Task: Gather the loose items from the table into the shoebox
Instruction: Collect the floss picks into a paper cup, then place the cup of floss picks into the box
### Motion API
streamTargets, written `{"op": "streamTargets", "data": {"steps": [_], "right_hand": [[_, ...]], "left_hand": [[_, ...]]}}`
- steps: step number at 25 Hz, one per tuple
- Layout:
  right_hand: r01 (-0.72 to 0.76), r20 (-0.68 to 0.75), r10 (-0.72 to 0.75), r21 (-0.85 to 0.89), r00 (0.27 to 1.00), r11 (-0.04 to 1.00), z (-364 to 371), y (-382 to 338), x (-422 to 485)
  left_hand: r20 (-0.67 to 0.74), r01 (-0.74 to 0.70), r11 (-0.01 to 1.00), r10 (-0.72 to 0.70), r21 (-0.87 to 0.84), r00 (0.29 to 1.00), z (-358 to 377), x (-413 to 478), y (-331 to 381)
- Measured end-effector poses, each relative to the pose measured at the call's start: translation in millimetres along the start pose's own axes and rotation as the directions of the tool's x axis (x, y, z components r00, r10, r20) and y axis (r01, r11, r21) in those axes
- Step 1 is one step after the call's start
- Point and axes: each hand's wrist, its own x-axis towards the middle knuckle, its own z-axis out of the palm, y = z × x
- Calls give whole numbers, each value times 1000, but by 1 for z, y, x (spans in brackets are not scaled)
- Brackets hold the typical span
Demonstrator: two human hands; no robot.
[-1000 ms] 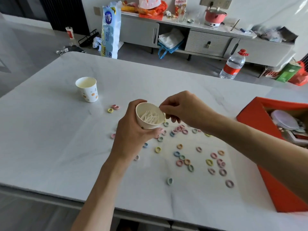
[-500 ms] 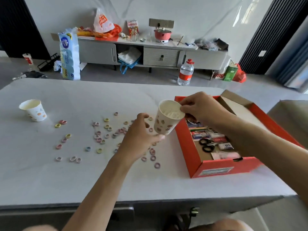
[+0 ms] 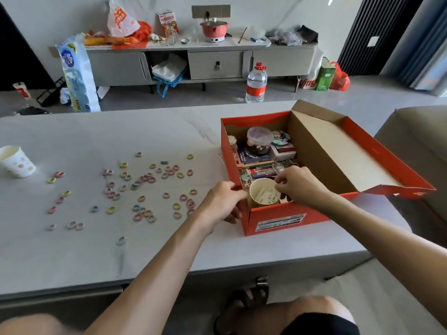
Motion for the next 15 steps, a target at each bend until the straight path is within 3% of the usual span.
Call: {"op": "streamTargets", "data": {"steps": [7,11,13,15], "right_hand": [[119,206,-110,-35,972,992,6,-2,6],[96,249,-74,-77,966,992,4,-6,4],[62,212,-36,-114,977,992,1,-12,-2],[49,73,-38,-150,997,988,-5,-27,-9]], "left_hand": [[-17,-15,999,15,29,1000,4,4,-5],[-8,-16,999,16,37,1000,2,2,-5],[-19,-29,999,30,33,999,-3,-5,-3],[-77,-49,999,50,10,996,-16,-14,-1]]}}
